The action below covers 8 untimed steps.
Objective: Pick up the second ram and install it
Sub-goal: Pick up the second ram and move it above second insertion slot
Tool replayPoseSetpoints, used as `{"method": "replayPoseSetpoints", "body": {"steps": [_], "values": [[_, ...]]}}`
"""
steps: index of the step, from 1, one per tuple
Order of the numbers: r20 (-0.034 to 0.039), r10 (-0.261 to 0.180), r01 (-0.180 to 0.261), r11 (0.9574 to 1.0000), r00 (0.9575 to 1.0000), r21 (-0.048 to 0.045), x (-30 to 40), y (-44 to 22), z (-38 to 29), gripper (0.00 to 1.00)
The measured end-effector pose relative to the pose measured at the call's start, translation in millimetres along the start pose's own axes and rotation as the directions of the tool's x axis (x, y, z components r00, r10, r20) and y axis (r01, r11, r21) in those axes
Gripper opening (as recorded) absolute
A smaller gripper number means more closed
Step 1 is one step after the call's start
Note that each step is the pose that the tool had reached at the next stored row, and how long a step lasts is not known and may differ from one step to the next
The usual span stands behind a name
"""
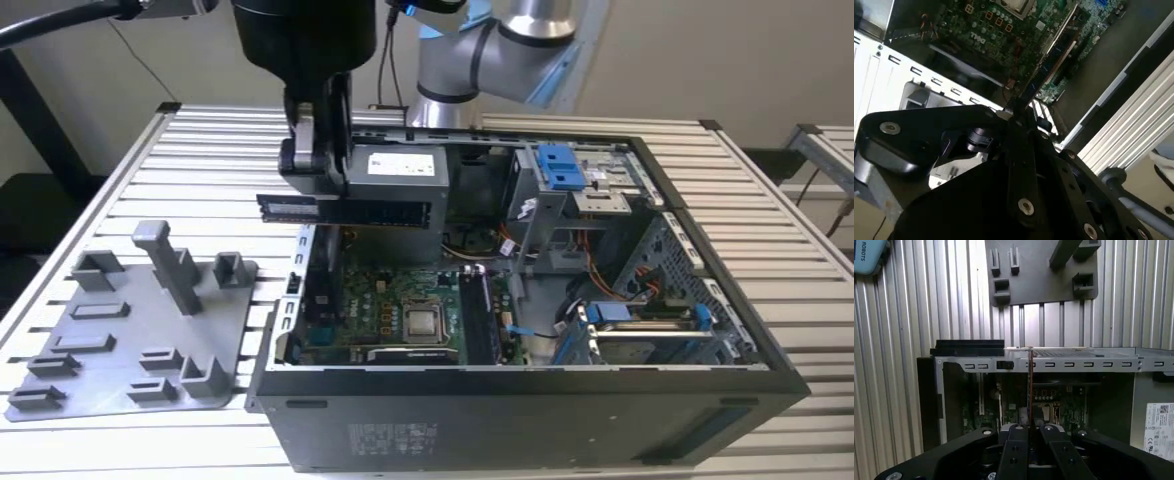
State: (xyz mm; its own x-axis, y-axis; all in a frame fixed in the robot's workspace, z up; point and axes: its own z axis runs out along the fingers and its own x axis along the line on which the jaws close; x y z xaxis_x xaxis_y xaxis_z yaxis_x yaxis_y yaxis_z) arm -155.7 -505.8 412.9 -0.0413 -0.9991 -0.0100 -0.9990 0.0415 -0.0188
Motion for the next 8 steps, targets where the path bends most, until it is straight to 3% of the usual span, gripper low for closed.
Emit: {"method": "replayPoseSetpoints", "body": {"steps": [8], "values": [[0.0000, 0.000, 0.000, 1.0000, 1.0000, -0.0003, -1.1, -26.6, 0.5, 0.14]]}}
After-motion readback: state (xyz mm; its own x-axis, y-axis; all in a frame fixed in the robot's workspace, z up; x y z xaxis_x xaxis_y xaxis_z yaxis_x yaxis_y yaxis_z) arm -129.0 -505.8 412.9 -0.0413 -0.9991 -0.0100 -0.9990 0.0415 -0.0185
